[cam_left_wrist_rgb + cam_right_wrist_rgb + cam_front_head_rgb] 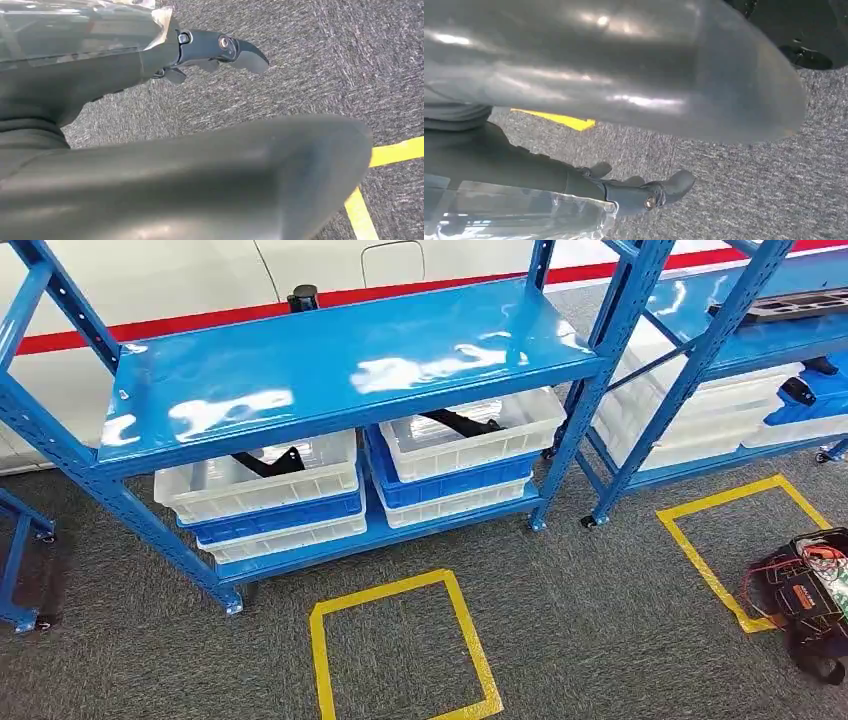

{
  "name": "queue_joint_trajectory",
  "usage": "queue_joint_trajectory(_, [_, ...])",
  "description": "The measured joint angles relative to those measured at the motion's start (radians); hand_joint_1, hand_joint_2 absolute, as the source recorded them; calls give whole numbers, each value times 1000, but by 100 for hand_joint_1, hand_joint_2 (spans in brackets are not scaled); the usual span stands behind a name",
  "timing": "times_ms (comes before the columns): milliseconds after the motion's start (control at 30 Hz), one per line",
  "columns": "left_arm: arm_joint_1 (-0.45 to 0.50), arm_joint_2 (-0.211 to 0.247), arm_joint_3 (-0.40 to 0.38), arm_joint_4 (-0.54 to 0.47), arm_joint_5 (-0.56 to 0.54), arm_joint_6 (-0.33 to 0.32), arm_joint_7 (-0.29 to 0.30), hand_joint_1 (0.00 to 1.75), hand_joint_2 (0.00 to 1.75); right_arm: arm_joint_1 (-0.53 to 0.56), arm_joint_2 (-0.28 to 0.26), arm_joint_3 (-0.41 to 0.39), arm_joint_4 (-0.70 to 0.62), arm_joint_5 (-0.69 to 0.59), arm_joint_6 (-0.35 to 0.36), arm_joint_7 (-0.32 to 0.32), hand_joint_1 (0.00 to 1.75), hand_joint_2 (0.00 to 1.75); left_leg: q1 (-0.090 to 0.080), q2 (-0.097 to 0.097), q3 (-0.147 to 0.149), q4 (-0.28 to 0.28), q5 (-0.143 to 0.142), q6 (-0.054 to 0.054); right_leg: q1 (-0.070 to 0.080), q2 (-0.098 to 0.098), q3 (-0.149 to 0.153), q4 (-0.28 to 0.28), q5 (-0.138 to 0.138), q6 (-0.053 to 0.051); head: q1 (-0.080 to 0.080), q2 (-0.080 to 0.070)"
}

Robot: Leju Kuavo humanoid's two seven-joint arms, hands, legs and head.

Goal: Take the parts from the cabinet and place them on the table.

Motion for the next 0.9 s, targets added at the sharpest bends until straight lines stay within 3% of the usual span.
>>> queue_joint_trajectory(367, [0,0,0,0,0,0,-1,0,0,0,0,0,0,-6,-3,0,0,0,0,0,0,0,0,0,0,0,0,0,0,0,0,0])
queue_joint_trajectory(400, [0,0,0,0,0,0,-1,0,0,0,1,0,0,-6,-4,0,0,0,-3,1,-4,7,-4,6,-8,0,4,-5,3,5,0,0])
queue_joint_trajectory(500, [0,2,0,0,-1,-1,-2,0,0,-1,3,0,0,-9,-7,0,0,0,-4,-3,-6,4,-5,22,-8,-5,4,-10,6,11,-1,0])
queue_joint_trajectory(533, [-1,2,0,0,-3,-1,-2,0,0,-2,3,0,0,-11,-8,0,0,0,-3,-7,1,-15,2,28,0,-9,12,-16,5,17,-1,0])
queue_joint_trajectory(567, [0,-2,0,0,-6,-1,-3,0,0,-1,1,0,0,-12,-9,0,0,0,9,-8,18,-37,15,31,-3,10,0,7,-5,16,1,0])
queue_joint_trajectory(600, [-3,-4,0,0,-8,-1,-3,0,0,1,0,0,0,-14,-10,0,0,0,12,-10,22,-45,21,39,-1,31,-23,56,-31,8,2,0])
queue_joint_trajectory(667, [-5,-4,0,0,-8,-1,-3,0,0,2,2,0,0,-18,-10,1,0,0,15,-16,20,-45,22,39,-8,50,-104,214,-93,2,9,0])
queue_joint_trajectory(700, [-5,-4,-1,0,-9,-1,-3,0,0,5,0,0,0,-20,-11,3,0,0,15,-21,20,-44,20,37,-14,50,-146,292,-113,8,8,0])
queue_joint_trajectory(733, [-5,-4,-1,0,-9,-2,-3,0,0,6,0,0,0,-22,-11,3,0,0,17,-26,21,-44,19,34,-19,50,-160,309,-109,17,10,0])
queue_joint_trajectory(767, [-5,-4,-1,0,-10,-4,-3,0,0,8,-1,0,0,-24,-12,4,0,0,21,-32,24,-43,17,27,-26,50,-147,274,-85,34,9,0])
queue_joint_trajectory(833, [-5,-6,-1,0,-10,-10,-3,0,0,10,-3,-1,0,-26,-13,4,0,0,34,-41,28,-30,6,9,-40,50,-69,104,-7,72,10,0])
queue_joint_trajectory(867, [-5,-6,-1,0,-10,-10,-3,0,0,10,-3,-1,0,-26,-13,4,0,0,36,-45,25,-16,-4,-5,-51,52,-29,19,21,87,12,0])
queue_joint_trajectory(900, [-6,-2,-1,-1,-10,-10,-3,0,0,7,4,-1,0,-26,-13,5,0,0,28,-47,18,-2,-18,-19,-44,59,-33,18,9,79,23,0])
